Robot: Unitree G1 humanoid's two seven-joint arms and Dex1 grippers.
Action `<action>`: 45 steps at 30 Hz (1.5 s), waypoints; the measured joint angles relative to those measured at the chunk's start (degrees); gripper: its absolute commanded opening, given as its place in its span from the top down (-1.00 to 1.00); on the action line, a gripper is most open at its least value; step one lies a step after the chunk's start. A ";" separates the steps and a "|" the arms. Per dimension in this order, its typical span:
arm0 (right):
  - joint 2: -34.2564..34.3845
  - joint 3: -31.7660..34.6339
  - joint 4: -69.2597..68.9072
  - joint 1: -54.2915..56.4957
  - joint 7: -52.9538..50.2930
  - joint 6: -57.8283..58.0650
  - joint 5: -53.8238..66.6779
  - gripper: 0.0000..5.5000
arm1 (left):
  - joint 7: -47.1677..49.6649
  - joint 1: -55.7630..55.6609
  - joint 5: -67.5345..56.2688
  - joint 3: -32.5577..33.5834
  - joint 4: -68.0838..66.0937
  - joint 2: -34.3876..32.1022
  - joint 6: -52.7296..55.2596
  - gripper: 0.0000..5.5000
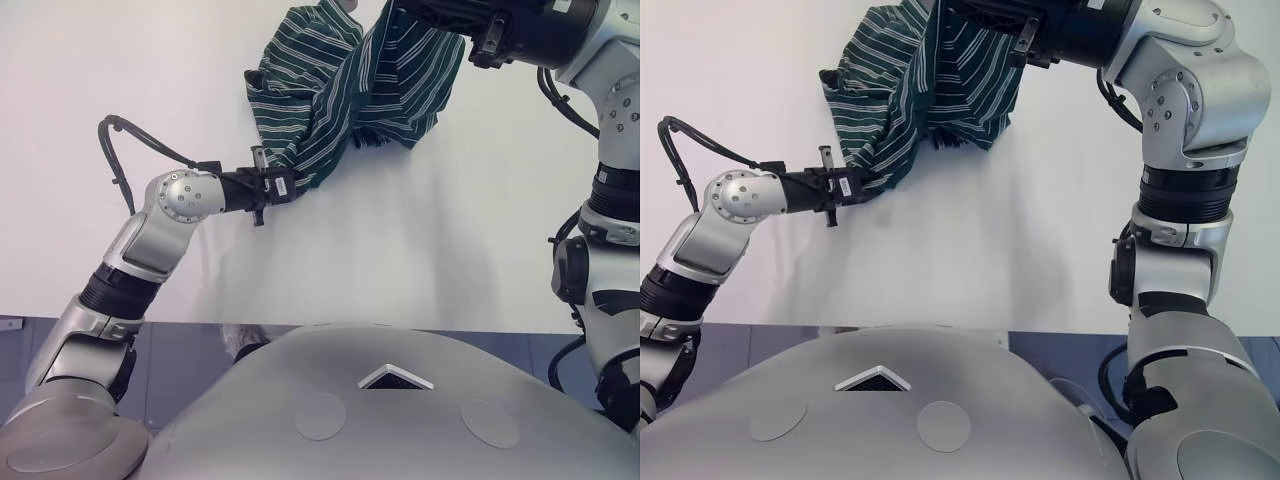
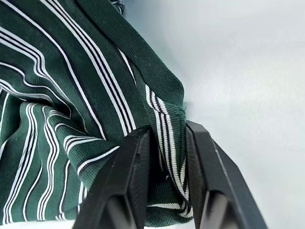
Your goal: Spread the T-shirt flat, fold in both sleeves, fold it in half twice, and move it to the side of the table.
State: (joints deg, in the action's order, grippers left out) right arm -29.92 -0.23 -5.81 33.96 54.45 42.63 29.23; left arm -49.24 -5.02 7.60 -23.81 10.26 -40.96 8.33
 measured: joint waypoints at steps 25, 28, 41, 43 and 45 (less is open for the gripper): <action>3.44 1.19 81.38 57.72 -35.17 -49.34 -31.86 1.00 | 25.64 -88.24 -0.91 19.37 -86.73 14.87 -11.56 1.00; 2.57 -0.41 81.97 57.74 -30.14 -50.38 -34.54 1.00 | 22.86 -88.43 -0.45 20.50 -87.36 14.78 -11.30 1.00; -17.09 -4.51 31.35 5.38 25.78 -31.11 -15.04 1.00 | -28.69 -43.56 -22.87 19.02 -39.32 -2.63 23.64 1.00; -17.35 -6.92 19.40 -5.37 26.58 -26.63 -12.35 1.00 | -29.27 -32.29 -23.24 15.86 -27.68 -4.04 26.25 1.00; -17.66 -10.21 6.53 -16.86 26.18 -22.43 -11.04 1.00 | -28.48 -19.63 -22.50 11.17 -15.53 -5.57 27.66 1.00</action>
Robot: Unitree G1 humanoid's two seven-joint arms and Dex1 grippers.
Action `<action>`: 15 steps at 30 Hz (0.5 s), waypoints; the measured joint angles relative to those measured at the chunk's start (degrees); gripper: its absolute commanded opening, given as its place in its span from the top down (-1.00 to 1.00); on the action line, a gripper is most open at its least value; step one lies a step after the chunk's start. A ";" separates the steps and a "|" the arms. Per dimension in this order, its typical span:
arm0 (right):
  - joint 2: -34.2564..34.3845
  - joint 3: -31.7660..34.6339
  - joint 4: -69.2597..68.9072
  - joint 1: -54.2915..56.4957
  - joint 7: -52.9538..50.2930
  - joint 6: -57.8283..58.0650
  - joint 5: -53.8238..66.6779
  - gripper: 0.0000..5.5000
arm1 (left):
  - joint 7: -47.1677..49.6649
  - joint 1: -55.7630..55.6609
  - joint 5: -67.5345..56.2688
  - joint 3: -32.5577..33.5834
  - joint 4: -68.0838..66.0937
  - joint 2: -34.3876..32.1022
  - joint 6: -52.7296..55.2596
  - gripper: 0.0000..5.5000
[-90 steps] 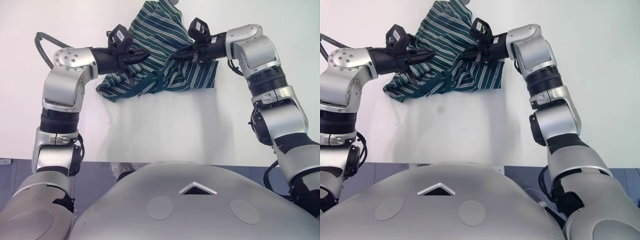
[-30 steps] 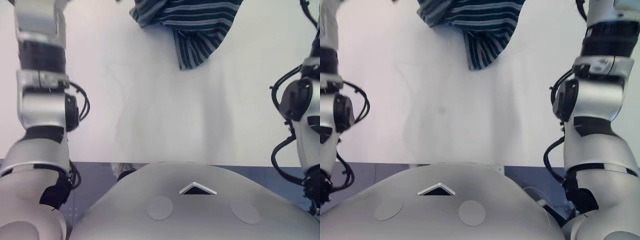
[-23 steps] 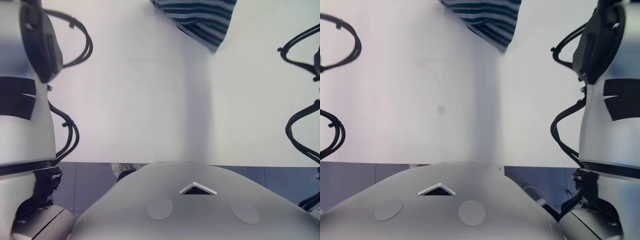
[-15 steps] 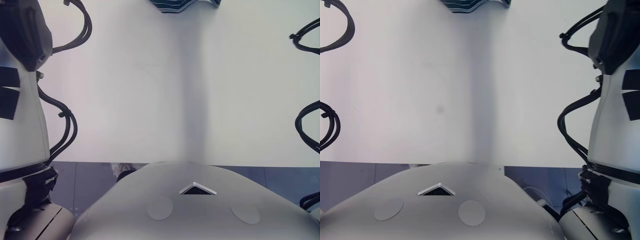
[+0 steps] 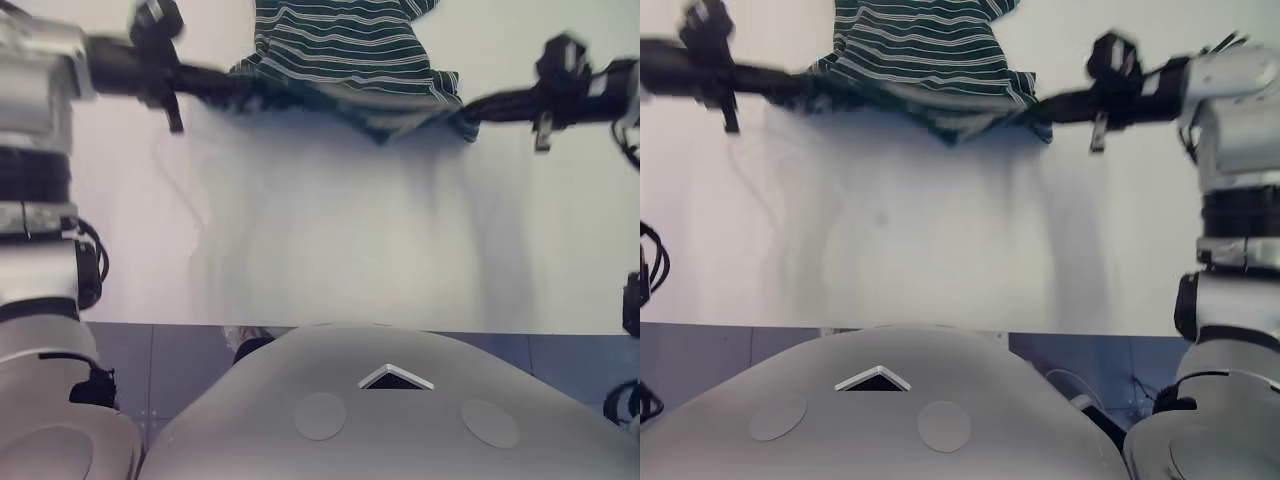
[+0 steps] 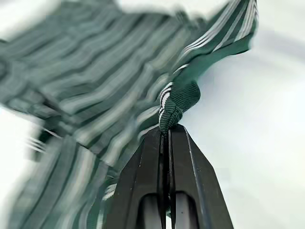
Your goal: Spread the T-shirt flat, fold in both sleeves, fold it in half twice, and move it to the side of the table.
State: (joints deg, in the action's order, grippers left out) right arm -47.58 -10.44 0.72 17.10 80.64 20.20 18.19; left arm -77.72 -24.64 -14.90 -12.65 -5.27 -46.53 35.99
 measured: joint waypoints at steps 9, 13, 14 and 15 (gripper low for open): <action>-6.83 -4.49 -26.64 -17.08 -8.18 11.99 -2.47 0.51 | 3.75 19.81 2.21 -6.23 29.58 -10.94 5.58 0.71; -6.26 5.06 -26.02 -10.00 -6.46 18.35 10.20 0.51 | -3.42 10.28 -17.28 6.58 28.38 -10.59 15.70 0.71; -4.54 8.47 -23.19 -4.17 -8.13 21.04 13.75 0.51 | -1.46 3.48 -19.46 9.56 22.67 -7.57 17.75 0.71; -3.76 9.81 -21.18 -1.29 -9.74 21.50 13.97 0.58 | 1.97 0.03 -18.24 9.98 18.19 -5.75 17.26 0.79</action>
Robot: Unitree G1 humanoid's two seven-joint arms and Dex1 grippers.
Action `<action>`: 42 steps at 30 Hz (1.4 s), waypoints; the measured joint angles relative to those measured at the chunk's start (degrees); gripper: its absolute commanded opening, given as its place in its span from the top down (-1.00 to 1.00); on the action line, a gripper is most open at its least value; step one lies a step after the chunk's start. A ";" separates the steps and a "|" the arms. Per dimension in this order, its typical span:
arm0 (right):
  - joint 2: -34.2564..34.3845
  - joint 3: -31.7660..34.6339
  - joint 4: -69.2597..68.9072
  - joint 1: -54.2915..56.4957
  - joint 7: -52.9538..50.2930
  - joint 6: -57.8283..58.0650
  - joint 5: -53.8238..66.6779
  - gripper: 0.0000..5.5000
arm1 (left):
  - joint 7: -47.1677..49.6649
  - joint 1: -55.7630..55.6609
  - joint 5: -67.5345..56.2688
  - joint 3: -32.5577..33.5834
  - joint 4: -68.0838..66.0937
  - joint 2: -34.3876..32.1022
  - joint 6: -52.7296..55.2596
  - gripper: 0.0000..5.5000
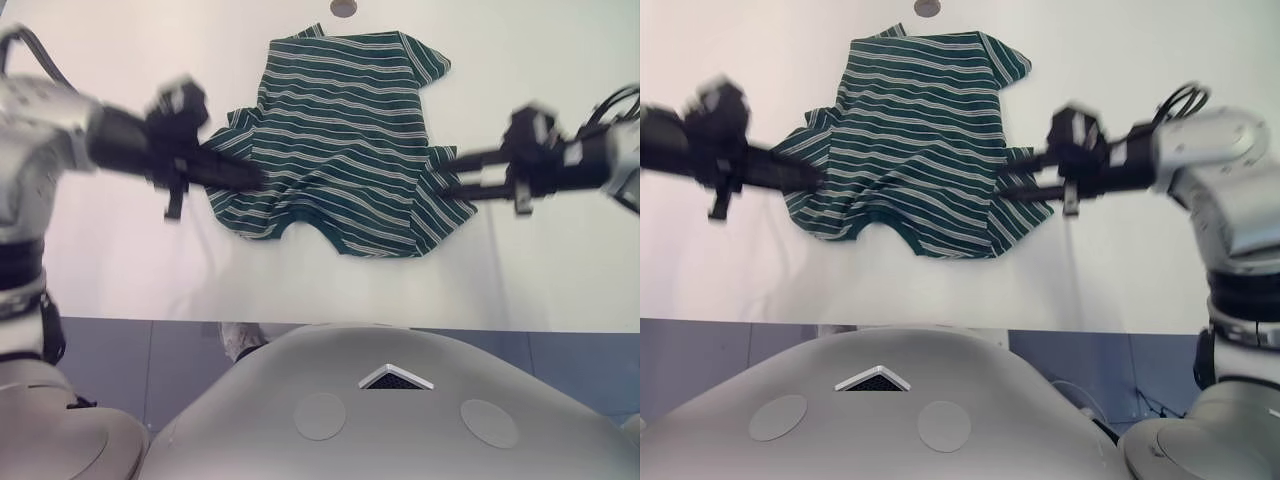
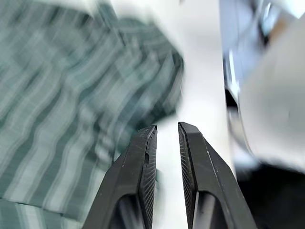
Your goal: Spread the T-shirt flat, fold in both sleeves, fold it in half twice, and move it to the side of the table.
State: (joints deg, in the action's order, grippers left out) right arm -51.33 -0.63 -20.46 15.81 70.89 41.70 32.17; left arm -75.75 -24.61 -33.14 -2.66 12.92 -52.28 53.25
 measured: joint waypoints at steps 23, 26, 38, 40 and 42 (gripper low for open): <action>3.69 -8.60 24.94 10.62 -4.95 -18.74 -16.81 0.99 | 6.42 -9.50 13.59 -6.72 -25.80 9.34 -18.77 1.00; 12.87 -11.26 38.07 19.04 -12.35 -22.22 -21.89 0.99 | 14.47 -19.74 18.77 -9.28 -42.99 20.65 -25.81 1.00; 32.03 -20.14 76.48 29.80 -28.61 -38.92 -39.41 0.99 | 34.53 -32.97 39.73 -15.41 -86.60 38.46 -46.10 1.00; 32.03 -20.06 77.46 29.80 -28.94 -40.11 -39.53 0.99 | 33.72 -33.33 40.52 -15.09 -87.05 38.43 -45.97 1.00; 32.03 -19.74 78.17 29.81 -29.11 -40.88 -39.67 0.99 | 34.76 -33.39 40.99 -15.01 -87.35 38.43 -45.50 1.00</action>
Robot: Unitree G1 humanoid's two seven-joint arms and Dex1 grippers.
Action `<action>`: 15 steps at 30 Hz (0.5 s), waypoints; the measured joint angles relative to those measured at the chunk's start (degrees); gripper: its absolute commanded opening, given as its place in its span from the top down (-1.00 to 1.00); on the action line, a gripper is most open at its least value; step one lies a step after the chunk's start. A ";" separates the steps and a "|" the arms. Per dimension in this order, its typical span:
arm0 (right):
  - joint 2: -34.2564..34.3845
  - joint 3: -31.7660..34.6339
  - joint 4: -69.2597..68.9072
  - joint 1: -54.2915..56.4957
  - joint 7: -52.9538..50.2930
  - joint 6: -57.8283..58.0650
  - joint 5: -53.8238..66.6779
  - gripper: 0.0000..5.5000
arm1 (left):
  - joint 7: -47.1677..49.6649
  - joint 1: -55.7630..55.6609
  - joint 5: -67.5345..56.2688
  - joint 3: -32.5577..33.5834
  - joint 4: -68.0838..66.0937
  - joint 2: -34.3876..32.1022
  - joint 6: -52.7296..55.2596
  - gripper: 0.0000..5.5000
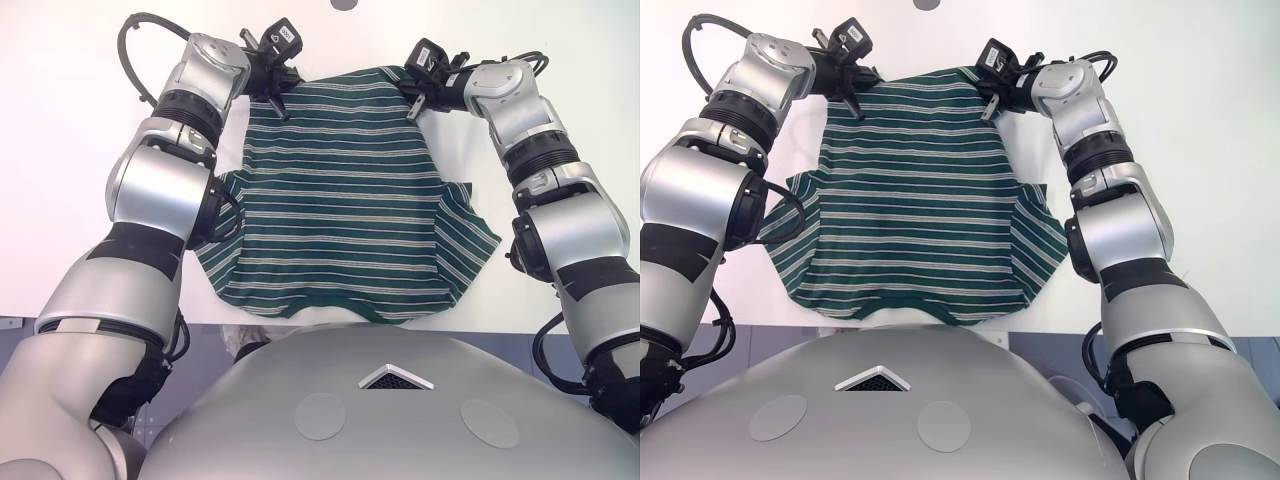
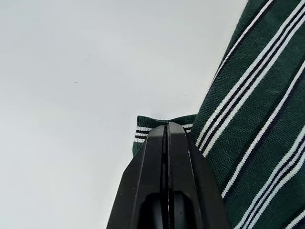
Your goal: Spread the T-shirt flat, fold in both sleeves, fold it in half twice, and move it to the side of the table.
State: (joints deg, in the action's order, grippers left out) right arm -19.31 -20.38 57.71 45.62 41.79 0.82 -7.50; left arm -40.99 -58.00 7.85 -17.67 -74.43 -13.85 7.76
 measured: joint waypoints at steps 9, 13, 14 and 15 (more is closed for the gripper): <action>-0.27 -2.60 8.73 3.59 -10.89 -6.65 -8.66 0.99 | 17.39 1.03 8.70 -0.97 -2.64 -5.06 -1.45 1.00; 0.59 -0.23 10.90 3.60 -16.79 -12.43 -8.69 0.99 | 18.92 1.39 6.10 4.37 -2.80 -4.29 -5.17 1.00; 1.17 1.05 10.89 3.83 -18.23 -14.08 -8.16 0.99 | 19.01 1.33 4.44 6.53 -2.27 -3.92 -6.96 1.00; 1.41 2.33 10.76 4.15 -18.77 -15.54 -7.90 0.99 | 18.84 1.18 2.85 8.54 -1.85 -3.81 -8.07 1.00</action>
State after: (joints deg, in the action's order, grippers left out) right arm -17.90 -18.04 68.48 49.78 23.02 -14.72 -15.40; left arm -22.15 -56.81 10.70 -9.13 -76.27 -17.66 -0.31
